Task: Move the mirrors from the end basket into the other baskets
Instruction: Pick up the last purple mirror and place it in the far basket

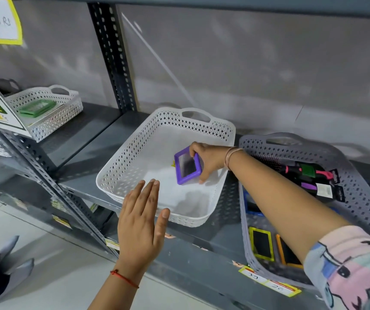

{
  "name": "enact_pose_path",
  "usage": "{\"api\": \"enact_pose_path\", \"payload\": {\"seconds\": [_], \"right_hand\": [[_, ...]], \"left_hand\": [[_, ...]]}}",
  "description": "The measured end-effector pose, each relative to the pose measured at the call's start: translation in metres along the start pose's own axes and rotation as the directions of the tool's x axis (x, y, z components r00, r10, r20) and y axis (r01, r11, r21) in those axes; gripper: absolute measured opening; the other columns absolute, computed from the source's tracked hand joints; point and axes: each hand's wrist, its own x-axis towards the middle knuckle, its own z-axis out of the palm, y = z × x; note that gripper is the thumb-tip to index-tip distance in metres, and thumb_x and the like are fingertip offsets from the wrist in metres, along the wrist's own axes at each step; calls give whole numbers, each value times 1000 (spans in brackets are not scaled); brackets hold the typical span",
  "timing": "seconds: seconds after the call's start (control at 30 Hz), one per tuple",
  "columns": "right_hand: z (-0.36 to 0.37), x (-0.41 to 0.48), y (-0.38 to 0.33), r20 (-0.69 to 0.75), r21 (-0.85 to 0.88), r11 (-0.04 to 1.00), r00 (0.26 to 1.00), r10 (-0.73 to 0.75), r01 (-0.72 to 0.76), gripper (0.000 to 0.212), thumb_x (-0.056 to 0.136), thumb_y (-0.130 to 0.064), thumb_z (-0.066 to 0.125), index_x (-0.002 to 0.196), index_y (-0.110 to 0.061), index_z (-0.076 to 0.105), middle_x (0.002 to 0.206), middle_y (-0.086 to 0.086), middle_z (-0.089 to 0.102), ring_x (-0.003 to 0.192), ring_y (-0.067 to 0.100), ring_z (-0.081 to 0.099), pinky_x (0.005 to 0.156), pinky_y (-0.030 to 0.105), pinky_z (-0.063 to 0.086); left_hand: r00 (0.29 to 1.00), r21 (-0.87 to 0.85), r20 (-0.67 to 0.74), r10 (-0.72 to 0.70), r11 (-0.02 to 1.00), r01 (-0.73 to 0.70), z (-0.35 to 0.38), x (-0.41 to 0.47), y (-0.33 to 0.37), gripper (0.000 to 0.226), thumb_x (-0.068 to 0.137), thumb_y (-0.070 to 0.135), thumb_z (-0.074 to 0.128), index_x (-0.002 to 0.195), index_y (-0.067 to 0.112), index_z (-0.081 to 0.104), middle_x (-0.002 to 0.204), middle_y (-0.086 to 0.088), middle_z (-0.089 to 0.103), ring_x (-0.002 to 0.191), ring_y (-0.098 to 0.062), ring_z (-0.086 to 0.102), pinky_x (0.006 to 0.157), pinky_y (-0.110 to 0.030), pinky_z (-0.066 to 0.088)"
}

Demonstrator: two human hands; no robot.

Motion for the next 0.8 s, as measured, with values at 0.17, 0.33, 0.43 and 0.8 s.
{"api": "enact_pose_path", "payload": {"seconds": [0.17,0.33,0.43,0.8], "right_hand": [[1,4,-2,127,-49,997,990,60,-54,72,58,-19,86,112,-12,39,129,7,46,112,28,53,99,42,46],[3,13,-14,136,-66,997,990,42,-33,120,57,-29,88,146,-22,8,151,5,26,134,26,35,109,40,38],[7,16,-16,158,-19,997,984,79,-77,117,56,-26,88,146,-18,13,133,8,51,117,28,52,102,42,46],[-19,-62,-15,-387,48,991,917,-98,126,96,46,-20,91,128,-9,42,116,10,62,101,23,59,87,28,47]], "left_hand": [[1000,1,13,25,1000,-25,-1,-1,-1,65,93,49,13,132,6,41,135,-8,45,131,-17,28,111,-28,13],[1000,9,3,25,1000,-25,-1,-1,-1,65,93,51,13,133,7,39,137,-4,39,133,-16,25,112,-28,10],[999,23,17,38,999,-38,-2,-1,0,66,93,51,13,135,6,36,138,-3,33,134,-14,19,114,-27,5],[994,49,70,81,995,-84,-10,-2,-1,75,90,58,8,138,5,30,145,-11,30,137,-26,17,115,-35,3]]}}
